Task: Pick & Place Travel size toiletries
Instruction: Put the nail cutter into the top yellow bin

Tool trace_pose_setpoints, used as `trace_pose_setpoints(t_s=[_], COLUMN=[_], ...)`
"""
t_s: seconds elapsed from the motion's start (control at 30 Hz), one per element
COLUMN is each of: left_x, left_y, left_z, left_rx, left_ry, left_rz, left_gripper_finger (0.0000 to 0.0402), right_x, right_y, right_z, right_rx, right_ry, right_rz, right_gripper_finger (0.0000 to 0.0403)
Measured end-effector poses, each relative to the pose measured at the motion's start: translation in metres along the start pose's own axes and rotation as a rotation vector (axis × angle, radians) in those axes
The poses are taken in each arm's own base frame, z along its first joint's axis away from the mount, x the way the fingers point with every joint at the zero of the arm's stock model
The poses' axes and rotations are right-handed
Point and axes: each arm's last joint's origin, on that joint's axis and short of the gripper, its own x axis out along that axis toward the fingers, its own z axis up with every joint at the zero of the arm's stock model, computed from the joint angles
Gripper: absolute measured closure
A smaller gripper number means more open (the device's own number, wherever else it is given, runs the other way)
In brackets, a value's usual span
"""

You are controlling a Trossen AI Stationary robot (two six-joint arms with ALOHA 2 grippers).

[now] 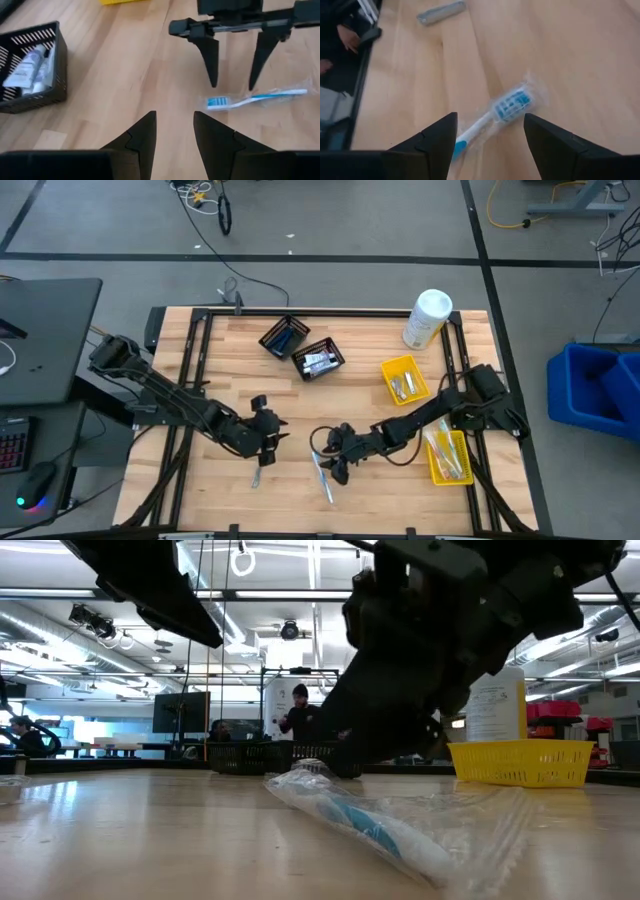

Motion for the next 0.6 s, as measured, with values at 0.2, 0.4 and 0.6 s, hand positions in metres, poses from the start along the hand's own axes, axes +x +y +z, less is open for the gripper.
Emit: trace_pose_setpoints(t_s=[0.2, 0.4, 0.6], left_x=[-0.001, -0.009, -0.017], left_y=[0.001, 0.002, -0.008], left_z=[-0.010, -0.029, -0.037], left_rx=[-0.166, -0.353, -0.532], left_ry=[0.147, 0.361, 0.448], left_rz=[-0.058, -0.028, -0.054], left_gripper_finger=[0.0264, 0.0248, 0.0212], right_x=[0.007, 0.007, 0.008], right_y=[-0.004, -0.009, -0.012], right_z=[0.004, 0.006, 0.008], right_rx=[0.007, 0.028, 0.028], right_ry=[-0.020, -0.015, -0.016], right_rz=[-0.038, -0.055, -0.062], right_gripper_finger=[0.0152, 0.0156, 0.0166])
